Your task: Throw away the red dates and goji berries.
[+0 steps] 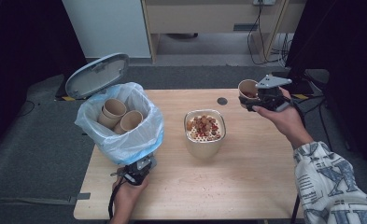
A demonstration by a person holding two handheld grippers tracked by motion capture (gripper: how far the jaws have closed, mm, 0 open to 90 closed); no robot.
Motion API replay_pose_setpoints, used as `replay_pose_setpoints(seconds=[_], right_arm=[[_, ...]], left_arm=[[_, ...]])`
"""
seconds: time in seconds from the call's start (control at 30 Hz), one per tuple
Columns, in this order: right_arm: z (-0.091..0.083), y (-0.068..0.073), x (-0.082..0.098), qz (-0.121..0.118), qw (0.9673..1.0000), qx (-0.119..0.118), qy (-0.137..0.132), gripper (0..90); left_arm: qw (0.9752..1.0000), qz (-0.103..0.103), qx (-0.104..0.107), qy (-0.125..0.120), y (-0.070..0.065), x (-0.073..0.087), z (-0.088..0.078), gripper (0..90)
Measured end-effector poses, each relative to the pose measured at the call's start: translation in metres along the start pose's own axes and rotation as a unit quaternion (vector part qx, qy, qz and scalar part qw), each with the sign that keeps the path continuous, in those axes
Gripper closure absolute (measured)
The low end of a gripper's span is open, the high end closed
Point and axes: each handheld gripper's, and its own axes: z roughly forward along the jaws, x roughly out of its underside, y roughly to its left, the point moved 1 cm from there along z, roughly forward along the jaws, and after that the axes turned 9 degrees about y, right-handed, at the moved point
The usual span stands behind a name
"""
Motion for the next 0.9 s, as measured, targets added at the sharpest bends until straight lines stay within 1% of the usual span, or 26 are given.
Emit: replay_pose_setpoints(seconds=[0.07, 0.1, 0.17, 0.27, 0.3, 0.33, 0.37, 0.4, 0.43, 0.57, 0.63, 0.67, 0.9], right_arm=[[0.000, 0.000, -0.004, -0.005, 1.0000, 0.000, 0.001, 33.7], [-0.001, 0.003, -0.008, -0.019, 0.9998, -0.007, 0.001, 33.6], [-0.001, 0.004, -0.010, -0.022, 0.9997, -0.009, -0.001, 33.6], [-0.002, 0.002, -0.016, -0.017, 0.9998, -0.007, -0.002, 33.5], [-0.002, 0.004, -0.020, -0.018, 0.9998, -0.010, -0.002, 33.5], [-0.002, 0.004, -0.020, -0.018, 0.9998, -0.010, -0.002, 33.5], [-0.003, 0.005, -0.021, -0.026, 0.9996, -0.009, -0.001, 33.5], [-0.004, 0.009, -0.024, -0.028, 0.9996, -0.008, -0.004, 33.4], [-0.004, 0.009, -0.024, -0.028, 0.9996, -0.008, -0.004, 33.4], [-0.005, 0.012, -0.029, -0.034, 0.9994, -0.004, -0.002, 33.4], [-0.004, 0.014, -0.031, -0.042, 0.9991, 0.000, 0.000, 33.4], [-0.004, 0.015, -0.033, -0.050, 0.9987, 0.004, 0.000, 33.4], [-0.003, 0.018, -0.038, -0.063, 0.9979, 0.010, 0.003, 33.4]], left_arm=[[1.0000, -0.001, 0.001, 0.000, 0.000, 0.000, 0.000, 89.5], [1.0000, -0.001, 0.001, 0.000, 0.000, 0.000, 0.000, 89.5], [1.0000, -0.001, 0.001, -0.001, 0.000, 0.000, 0.000, 89.4], [1.0000, -0.001, 0.000, 0.000, 0.000, 0.000, 0.000, 89.4], [1.0000, -0.001, 0.000, 0.000, 0.000, 0.000, 0.000, 89.5], [1.0000, -0.001, 0.000, 0.000, 0.000, 0.000, 0.000, 89.5], [1.0000, 0.000, -0.001, 0.000, 0.000, 0.000, 0.000, 89.5], [1.0000, 0.000, -0.001, 0.000, 0.000, 0.000, 0.000, 89.5], [1.0000, 0.000, -0.002, 0.000, 0.000, 0.000, 0.000, 89.5], [1.0000, 0.002, -0.001, 0.000, 0.000, 0.000, 0.000, 89.4], [1.0000, 0.002, -0.001, -0.001, 0.000, 0.000, 0.000, 89.5], [1.0000, 0.002, -0.001, -0.001, 0.000, 0.000, 0.000, 89.4], [1.0000, 0.005, -0.004, -0.001, -0.001, 0.000, 0.000, 89.5]])
